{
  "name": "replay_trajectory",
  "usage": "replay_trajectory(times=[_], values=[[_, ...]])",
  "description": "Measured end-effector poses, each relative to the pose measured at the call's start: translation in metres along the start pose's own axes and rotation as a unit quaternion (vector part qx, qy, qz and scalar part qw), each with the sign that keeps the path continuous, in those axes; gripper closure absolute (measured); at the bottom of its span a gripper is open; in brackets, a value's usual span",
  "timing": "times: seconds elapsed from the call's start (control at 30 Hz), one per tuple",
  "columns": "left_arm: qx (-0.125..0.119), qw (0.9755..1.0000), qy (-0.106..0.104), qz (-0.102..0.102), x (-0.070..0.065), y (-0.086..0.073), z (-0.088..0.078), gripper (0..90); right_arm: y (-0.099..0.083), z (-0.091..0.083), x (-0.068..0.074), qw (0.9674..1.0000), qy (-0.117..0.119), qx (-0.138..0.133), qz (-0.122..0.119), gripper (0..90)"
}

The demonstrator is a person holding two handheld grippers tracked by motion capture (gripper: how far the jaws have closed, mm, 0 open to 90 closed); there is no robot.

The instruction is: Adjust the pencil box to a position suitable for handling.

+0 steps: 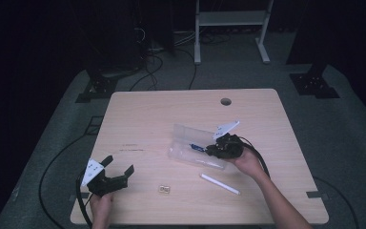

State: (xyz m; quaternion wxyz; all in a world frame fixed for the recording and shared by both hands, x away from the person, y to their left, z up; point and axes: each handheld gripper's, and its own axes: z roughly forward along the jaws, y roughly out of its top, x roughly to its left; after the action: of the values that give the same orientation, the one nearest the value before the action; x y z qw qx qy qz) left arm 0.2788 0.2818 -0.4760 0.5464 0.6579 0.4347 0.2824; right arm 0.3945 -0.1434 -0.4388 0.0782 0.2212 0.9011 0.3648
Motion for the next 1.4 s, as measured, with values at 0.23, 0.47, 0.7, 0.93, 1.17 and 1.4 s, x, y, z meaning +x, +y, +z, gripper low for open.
replay_trajectory(times=[0.23, 0.47, 0.7, 0.93, 1.17, 1.4], values=[[0.002, 1.0, 0.0, 0.002, 0.0, 0.0, 0.0, 1.1, 0.004, 0.008, -0.002, 1.0, 0.0, 0.007, 0.004, 79.0], [0.0, 1.0, 0.002, -0.001, 0.0, 0.0, 0.0, 1.1, 0.006, 0.017, -0.007, 0.9998, -0.001, 0.02, 0.009, 79.0], [0.0, 1.0, 0.001, 0.0, 0.001, 0.0, -0.001, 1.1, 0.007, 0.024, -0.008, 0.9995, -0.001, 0.031, 0.004, 79.0], [0.0, 1.0, 0.001, 0.0, 0.0, 0.0, -0.001, 1.1, 0.006, 0.031, -0.01, 0.9992, 0.001, 0.039, 0.009, 78.9], [-0.001, 1.0, 0.001, 0.0, 0.001, 0.0, -0.001, 1.1, 0.004, 0.037, -0.011, 0.9989, 0.004, 0.045, 0.016, 78.8], [0.0, 1.0, 0.001, 0.001, 0.001, 0.0, -0.001, 1.1, 0.003, 0.04, -0.012, 0.9986, 0.005, 0.049, 0.019, 78.5]])
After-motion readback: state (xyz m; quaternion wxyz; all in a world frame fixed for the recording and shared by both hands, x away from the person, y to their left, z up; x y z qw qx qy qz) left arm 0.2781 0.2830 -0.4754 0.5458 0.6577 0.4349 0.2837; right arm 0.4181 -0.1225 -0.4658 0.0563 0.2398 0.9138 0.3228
